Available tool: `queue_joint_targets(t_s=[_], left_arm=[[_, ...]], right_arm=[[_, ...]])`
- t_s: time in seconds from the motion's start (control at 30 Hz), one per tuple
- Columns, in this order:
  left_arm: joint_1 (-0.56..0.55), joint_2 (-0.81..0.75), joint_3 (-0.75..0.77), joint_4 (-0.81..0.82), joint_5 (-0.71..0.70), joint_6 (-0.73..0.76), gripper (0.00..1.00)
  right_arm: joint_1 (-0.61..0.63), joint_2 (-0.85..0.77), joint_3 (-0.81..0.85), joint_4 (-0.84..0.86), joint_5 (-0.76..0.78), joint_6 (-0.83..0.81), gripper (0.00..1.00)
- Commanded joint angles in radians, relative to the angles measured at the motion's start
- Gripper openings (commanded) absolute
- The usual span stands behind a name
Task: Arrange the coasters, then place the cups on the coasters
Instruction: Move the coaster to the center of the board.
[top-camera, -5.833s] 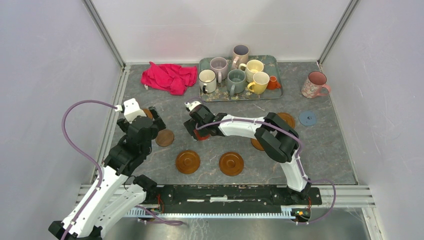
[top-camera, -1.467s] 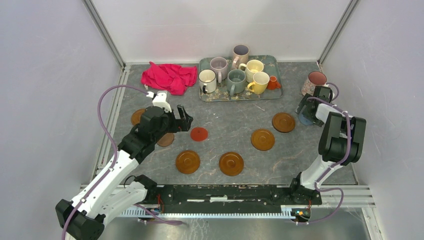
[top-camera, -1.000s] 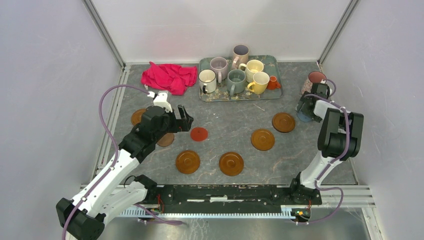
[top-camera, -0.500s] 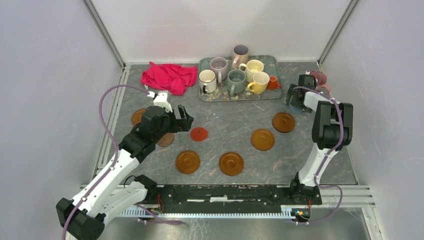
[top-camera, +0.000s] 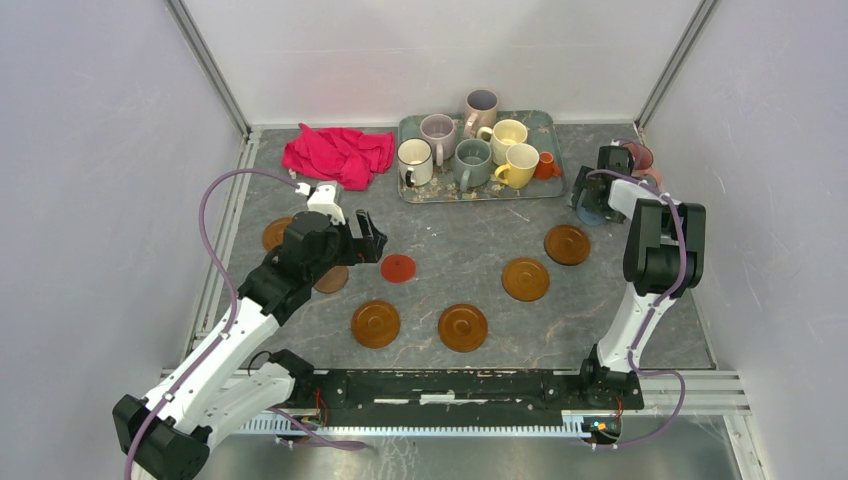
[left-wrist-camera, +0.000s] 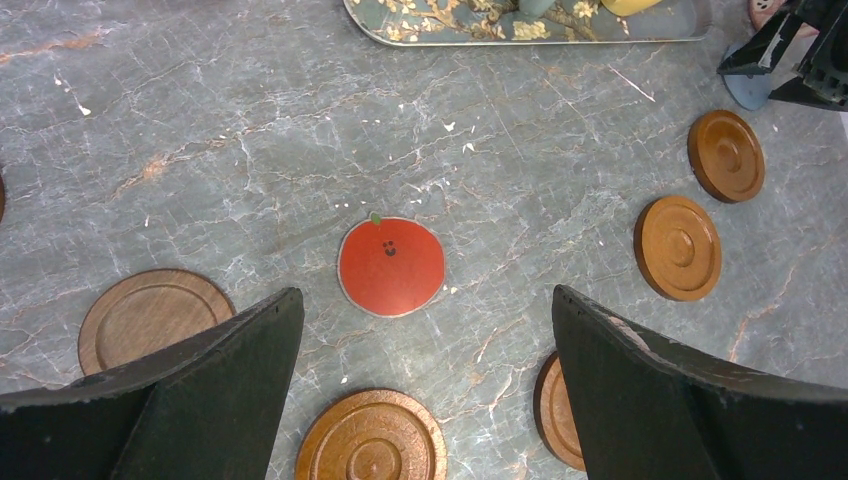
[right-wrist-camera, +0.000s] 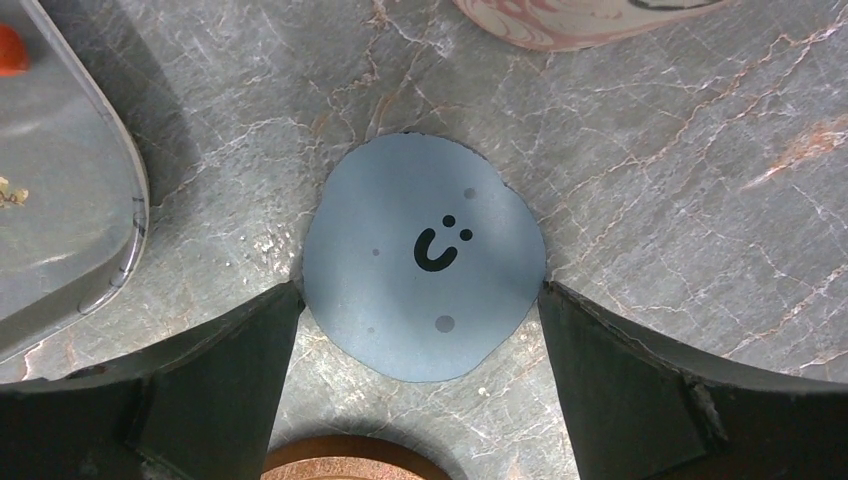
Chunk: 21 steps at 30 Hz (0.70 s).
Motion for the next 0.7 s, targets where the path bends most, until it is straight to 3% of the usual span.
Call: queue_joint_targets(t_s=[0.0, 0.27, 0.67], left_arm=[[-0.006, -0.002, 0.000, 0.029, 0.008, 0.048, 1.00], [-0.005, 0.005, 0.001, 0.032, 0.010, 0.048, 1.00], [-0.006, 0.015, 0.003, 0.031, 0.008, 0.047, 1.00]], right_arm=[[-0.012, 0.028, 0.018, 0.003, -0.014, -0.006, 0.96], [0.007, 0.060, 0.028, 0.008, -0.087, -0.028, 0.88], [0.130, 0.039, -0.003, 0.003, -0.095, -0.043, 0.83]])
